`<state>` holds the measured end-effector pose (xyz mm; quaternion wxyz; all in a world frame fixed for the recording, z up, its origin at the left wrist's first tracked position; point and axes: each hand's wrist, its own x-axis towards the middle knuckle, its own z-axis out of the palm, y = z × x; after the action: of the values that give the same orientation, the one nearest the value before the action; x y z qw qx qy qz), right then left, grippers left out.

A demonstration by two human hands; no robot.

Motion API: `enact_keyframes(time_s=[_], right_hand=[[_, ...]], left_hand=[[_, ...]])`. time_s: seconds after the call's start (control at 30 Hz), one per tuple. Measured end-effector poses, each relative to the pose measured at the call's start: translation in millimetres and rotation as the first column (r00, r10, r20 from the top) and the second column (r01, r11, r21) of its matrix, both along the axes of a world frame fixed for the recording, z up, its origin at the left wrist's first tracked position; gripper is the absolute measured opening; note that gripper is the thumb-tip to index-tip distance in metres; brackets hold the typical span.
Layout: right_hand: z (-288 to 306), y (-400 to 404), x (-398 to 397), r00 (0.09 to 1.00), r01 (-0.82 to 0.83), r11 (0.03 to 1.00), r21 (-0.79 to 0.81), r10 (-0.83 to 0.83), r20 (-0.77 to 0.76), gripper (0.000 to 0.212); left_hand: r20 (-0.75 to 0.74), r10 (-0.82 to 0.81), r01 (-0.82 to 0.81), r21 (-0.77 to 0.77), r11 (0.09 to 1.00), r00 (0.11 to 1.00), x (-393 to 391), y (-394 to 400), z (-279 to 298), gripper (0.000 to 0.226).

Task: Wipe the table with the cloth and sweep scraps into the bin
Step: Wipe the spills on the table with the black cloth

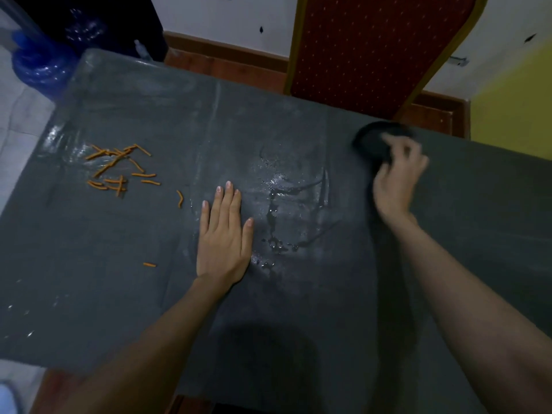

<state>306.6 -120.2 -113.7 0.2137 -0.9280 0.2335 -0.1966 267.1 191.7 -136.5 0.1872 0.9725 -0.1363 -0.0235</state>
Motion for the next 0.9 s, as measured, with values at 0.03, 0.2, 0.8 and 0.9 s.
enact_keyframes(time_s=[0.03, 0.2, 0.8, 0.9], right_hand=[[-2, -5, 15, 0.975, 0.223, 0.973, 0.053, -0.222, -0.019, 0.053], [-7, 47, 88, 0.929, 0.344, 0.938, -0.039, -0.346, -0.129, 0.05], [14, 21, -59, 0.944, -0.33, 0.944, 0.008, 0.33, 0.013, 0.058], [6, 7, -33, 0.948, 0.296, 0.954, 0.048, -0.287, -0.139, 0.046]], left_hand=[[-0.001, -0.001, 0.001, -0.009, 1.0, 1.0, 0, 0, 0, 0.06], [-0.009, 0.009, -0.009, -0.095, 0.995, 1.0, 2, 1, -1, 0.059], [0.017, 0.033, -0.026, -0.295, 0.955, 0.999, -15, 11, 16, 0.045], [-0.017, 0.02, -0.023, -0.179, 0.984, 1.0, -33, 12, 13, 0.05]])
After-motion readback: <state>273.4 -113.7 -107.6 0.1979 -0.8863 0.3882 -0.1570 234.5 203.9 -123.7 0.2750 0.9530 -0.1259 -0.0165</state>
